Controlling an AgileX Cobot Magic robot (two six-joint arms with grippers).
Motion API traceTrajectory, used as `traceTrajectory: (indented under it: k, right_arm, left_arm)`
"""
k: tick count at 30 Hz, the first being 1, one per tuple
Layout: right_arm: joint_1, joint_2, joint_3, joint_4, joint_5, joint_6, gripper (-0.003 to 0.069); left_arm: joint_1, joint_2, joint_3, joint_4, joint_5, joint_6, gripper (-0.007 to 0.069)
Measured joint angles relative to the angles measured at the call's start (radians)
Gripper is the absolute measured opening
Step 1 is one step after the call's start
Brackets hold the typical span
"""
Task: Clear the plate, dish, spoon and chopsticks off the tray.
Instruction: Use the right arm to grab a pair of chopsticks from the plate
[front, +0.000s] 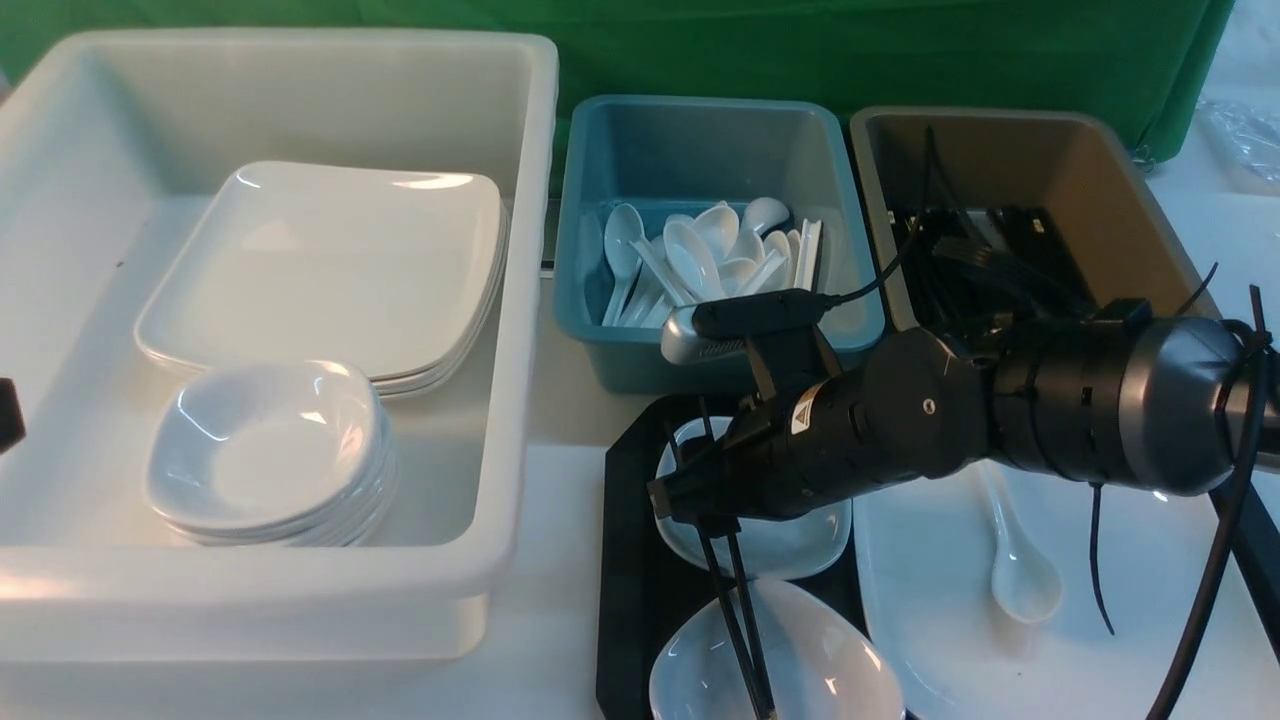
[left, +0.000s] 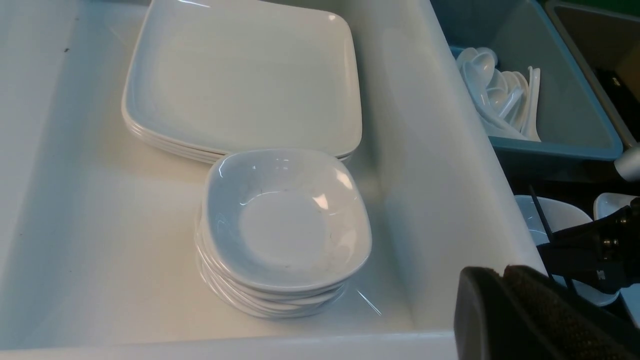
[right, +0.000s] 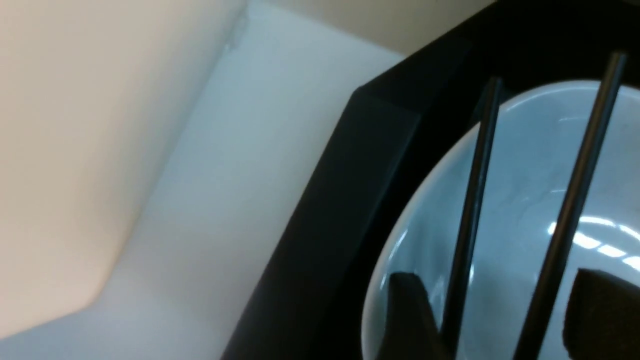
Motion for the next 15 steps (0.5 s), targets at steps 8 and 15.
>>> traceTrajectory:
  k: [8, 15]
  right_arm:
    - [0.000, 0.037, 0.000, 0.000, -0.005, 0.000, 0.0414]
    - [0.000, 0.038, 0.000, 0.000, -0.005, 0.001, 0.0126]
  left_arm:
    - [0.000, 0.000, 0.000, 0.000, 0.000, 0.001, 0.0017]
    - [0.000, 0.000, 0.000, 0.000, 0.000, 0.002, 0.0017]
